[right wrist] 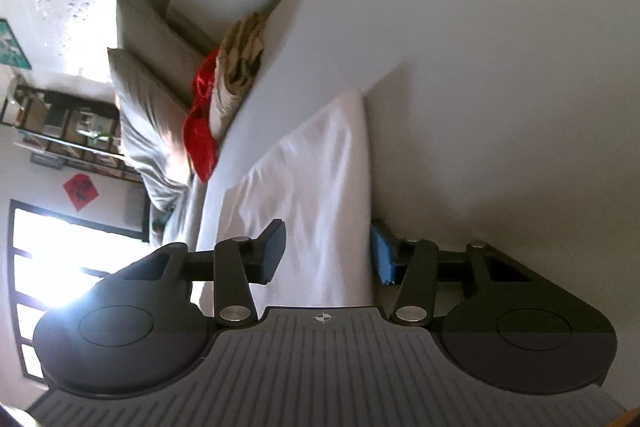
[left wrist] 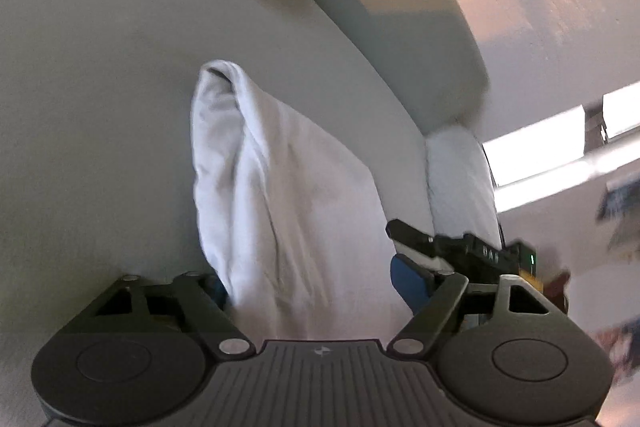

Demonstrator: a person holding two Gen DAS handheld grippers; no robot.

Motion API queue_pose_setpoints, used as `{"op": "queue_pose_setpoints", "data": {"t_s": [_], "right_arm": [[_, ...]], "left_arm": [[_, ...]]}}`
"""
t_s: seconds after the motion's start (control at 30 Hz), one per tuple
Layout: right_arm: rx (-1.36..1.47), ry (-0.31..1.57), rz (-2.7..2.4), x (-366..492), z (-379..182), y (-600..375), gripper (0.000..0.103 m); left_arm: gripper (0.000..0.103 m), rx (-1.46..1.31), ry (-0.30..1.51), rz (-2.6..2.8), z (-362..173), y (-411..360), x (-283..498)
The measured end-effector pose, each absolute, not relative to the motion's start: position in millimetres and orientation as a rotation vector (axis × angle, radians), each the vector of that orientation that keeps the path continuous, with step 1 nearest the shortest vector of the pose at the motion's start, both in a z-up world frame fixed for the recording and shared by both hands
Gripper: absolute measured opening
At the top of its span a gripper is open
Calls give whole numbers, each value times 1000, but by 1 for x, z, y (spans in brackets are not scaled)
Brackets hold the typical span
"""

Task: Fold clothes
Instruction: 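Grasp the folded shirt's corner with the left gripper, then carry the shirt with the left gripper to the sofa's raised cushion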

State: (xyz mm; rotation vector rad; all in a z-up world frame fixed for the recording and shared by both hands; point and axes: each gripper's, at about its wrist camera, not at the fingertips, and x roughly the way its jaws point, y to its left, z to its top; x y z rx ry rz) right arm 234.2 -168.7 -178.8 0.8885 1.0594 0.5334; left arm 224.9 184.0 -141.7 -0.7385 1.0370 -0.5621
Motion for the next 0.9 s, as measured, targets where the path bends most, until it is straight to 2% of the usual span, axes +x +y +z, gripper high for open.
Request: {"op": "queue_pose_setpoints", "data": {"t_s": [0.07,0.13,0.17,0.2,0.23,0.27,0.4,0.57,0.73,0.9], "right_arm": [[887,1033,540,244,-183,-160,52],[905,1003,530,248,-186,-157,47],[921,989,517,250,-188,-156,37],[931,991,487,251,-190,-155,29],[941,993,458,252,-193,-153,9],[941,998,441,251,-195,-152,6],[774,902,422,233,-163,-138,5],[632,714,388,177,-95,-130,5],[607,536,350,101,-34,-153,5],[620,421,317,17,4,-213,5]], "left_arm": [[66,-759,1031,-532,-145,182,231],[49,-775,1030,-497,-146,184,231],[45,-783,1030,-479,-147,185,231],[33,-791,1029,-461,-147,186,232],[17,-798,1028,-443,-148,188,232],[11,-802,1027,-421,-148,188,231],[8,-599,908,-387,-117,163,211],[8,-266,588,-462,-48,104,145],[8,-149,376,-542,6,64,74],[8,-141,270,-683,29,17,20]]}}
